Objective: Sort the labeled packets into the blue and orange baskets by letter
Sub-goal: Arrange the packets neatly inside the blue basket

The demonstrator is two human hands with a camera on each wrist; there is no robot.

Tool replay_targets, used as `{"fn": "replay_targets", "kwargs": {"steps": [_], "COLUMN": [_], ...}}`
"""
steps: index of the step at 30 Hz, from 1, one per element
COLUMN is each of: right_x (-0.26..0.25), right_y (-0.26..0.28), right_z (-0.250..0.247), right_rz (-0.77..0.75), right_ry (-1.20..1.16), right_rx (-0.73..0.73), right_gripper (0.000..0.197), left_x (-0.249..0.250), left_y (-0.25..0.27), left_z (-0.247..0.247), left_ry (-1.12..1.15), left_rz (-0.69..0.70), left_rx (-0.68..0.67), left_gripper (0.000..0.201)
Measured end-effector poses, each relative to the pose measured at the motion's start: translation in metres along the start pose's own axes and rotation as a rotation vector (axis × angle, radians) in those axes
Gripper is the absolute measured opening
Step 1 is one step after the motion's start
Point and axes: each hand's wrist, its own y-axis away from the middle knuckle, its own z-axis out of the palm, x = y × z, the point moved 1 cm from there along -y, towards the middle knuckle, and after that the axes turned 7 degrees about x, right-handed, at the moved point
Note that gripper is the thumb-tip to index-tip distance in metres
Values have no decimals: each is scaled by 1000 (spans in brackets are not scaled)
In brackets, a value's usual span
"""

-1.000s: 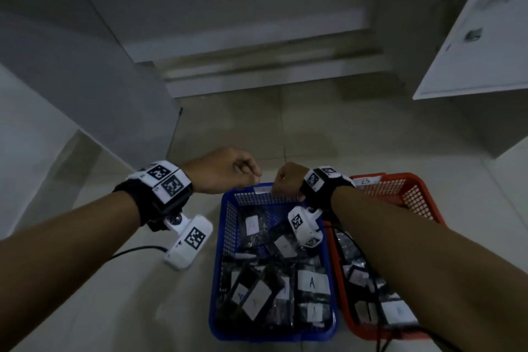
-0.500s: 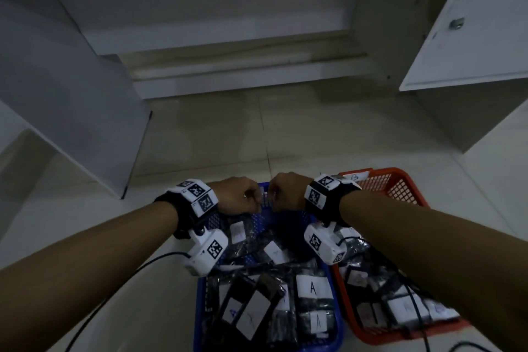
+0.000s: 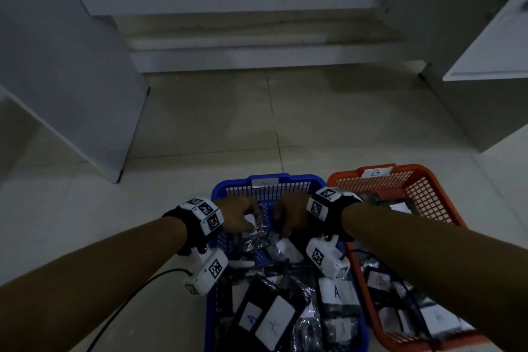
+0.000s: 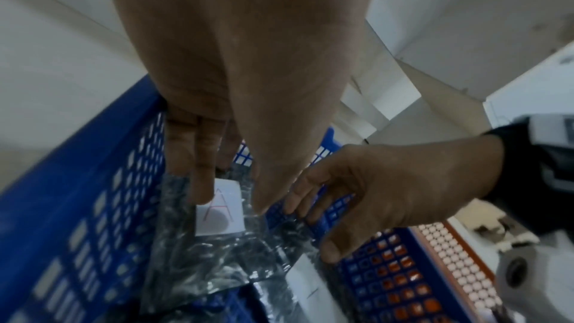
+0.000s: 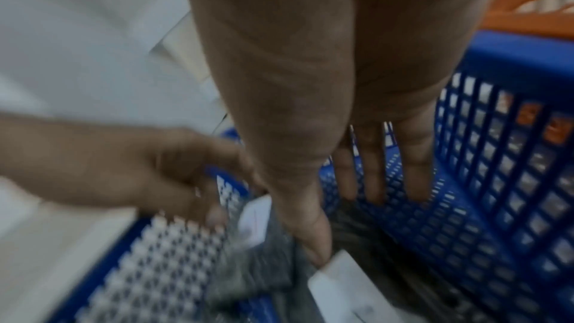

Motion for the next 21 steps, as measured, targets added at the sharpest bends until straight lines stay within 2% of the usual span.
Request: {"fn": "replay_targets", "kwargs": {"steps": [5, 10, 13, 15, 17, 21], "right_x": [-5, 3, 5, 8, 10, 19], "right_y": [-8, -8, -6, -3, 1, 4], "right_z": [5, 0, -6, -10, -13, -19], "right_rz": [5, -5, 6, 35, 59, 72], "right_ry": [40, 35, 27, -5, -30, -24], "right_rx": [-25, -24, -40, -9, 51, 115], "right_gripper": [44, 34, 29, 19, 11, 27], "left_x": [-1, 1, 1, 0, 2, 6], "left_y": [-12, -22, -24, -22, -18, -9], "left_z": [3, 2, -3, -7, -9, -8], "left_ry": [-78, -201, -203, -224, -220, -194], "left_rz": [-12, 2, 30, 36, 43, 22], "left_rx": [19, 16, 33, 66, 116, 97], "left_gripper": [53, 44, 68, 72, 65, 28]}}
